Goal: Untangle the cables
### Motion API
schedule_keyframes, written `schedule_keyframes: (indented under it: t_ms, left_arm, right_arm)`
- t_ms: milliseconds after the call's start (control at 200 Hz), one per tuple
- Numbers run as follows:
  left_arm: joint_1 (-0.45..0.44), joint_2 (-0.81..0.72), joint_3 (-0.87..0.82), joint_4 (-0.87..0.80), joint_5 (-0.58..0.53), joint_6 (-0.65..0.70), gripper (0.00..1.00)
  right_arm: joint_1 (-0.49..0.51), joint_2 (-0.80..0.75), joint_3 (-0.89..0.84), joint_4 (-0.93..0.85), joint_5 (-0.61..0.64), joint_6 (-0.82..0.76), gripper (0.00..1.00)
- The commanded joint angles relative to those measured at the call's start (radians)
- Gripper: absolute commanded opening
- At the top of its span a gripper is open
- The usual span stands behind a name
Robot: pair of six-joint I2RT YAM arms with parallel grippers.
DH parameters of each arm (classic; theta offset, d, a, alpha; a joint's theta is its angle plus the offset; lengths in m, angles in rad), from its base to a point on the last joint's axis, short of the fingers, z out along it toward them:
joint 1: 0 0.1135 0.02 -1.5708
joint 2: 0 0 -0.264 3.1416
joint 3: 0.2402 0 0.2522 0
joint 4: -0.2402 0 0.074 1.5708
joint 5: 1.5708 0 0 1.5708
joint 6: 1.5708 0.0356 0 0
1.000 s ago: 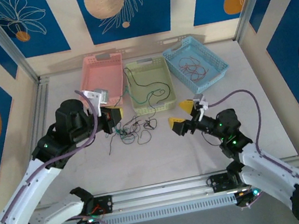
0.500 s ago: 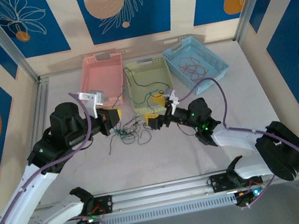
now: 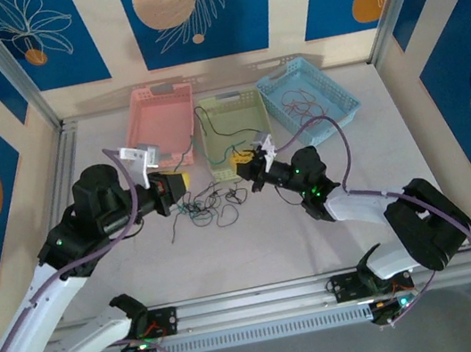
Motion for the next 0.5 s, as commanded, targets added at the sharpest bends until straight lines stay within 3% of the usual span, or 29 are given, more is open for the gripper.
schedule_keyframes:
  t_ms: [0,120,315,495]
  left_arm:
    - [0.003,-0.03,0.054,-0.027,0.005,0.008,0.0]
    - [0.004,-0.068,0.066,-0.067,0.006,0.01,0.0]
    - [0.003,-0.153,0.122,-0.202,-0.046,0.053,0.0]
    - [0.003,-0.201,0.189,-0.336,-0.163,0.109,0.0]
  right_arm:
    - [-0.045,-0.001,-0.029,0.021,-0.004,0.012,0.0]
    - [-0.102,0.005,-0.055,0.001,0.054,0.029,0.0]
    - [-0.245,0.016,-0.096,-0.011,0.129,0.185,0.0]
    - [-0.271,-0.004,-0.117,-0.071,0.212,0.229,0.0]
